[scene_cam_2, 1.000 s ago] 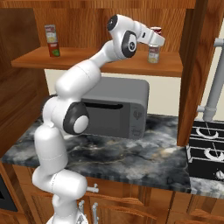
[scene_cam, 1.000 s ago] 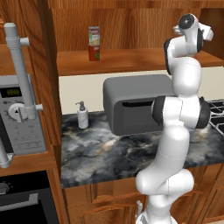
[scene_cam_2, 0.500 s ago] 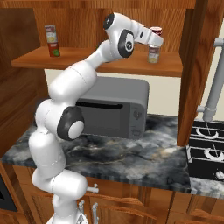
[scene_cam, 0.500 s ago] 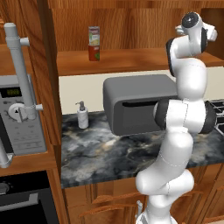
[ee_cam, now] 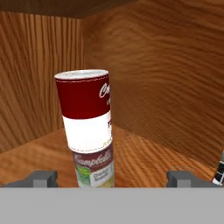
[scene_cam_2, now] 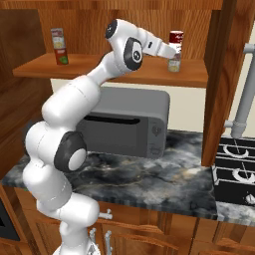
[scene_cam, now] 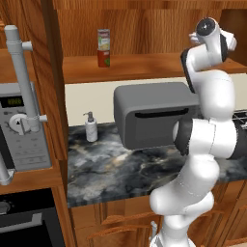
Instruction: Stack two cans on top of the other two cans in the cabinet.
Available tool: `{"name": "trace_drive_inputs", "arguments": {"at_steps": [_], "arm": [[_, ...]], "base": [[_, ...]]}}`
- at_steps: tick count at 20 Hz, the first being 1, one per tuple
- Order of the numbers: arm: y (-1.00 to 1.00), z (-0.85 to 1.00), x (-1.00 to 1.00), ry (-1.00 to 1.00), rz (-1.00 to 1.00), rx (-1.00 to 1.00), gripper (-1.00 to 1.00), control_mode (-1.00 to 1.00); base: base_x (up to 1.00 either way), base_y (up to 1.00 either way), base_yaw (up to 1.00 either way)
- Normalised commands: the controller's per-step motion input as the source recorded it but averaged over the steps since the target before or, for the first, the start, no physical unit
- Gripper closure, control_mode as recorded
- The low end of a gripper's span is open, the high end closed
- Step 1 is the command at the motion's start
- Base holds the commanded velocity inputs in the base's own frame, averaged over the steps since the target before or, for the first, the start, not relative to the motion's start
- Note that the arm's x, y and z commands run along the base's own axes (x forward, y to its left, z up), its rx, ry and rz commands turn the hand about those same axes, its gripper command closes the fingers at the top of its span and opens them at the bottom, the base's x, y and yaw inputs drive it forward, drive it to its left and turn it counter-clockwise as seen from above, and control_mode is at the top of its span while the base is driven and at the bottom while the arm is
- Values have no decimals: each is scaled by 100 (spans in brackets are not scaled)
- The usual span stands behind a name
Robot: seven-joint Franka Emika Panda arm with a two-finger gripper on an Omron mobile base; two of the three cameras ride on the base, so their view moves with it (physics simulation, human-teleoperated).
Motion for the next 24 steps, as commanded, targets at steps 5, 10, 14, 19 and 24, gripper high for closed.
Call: {"name": "trace_drive_inputs", "arguments": {"at_steps": [5,10,14,19,24], "arm": [[18,-3,-58,0,6,0,-100,-100],[20,2,-72,0,21,1,-100,-100],[30,6,-73,3,30,4,-100,-100],[36,3,-69,7,32,0,-100,-100],[43,-1,-74,4,27,0,-100,-100]], "base": [[0,0,0],[0,0,0],[0,0,0],[0,0,0],[0,0,0]]}}
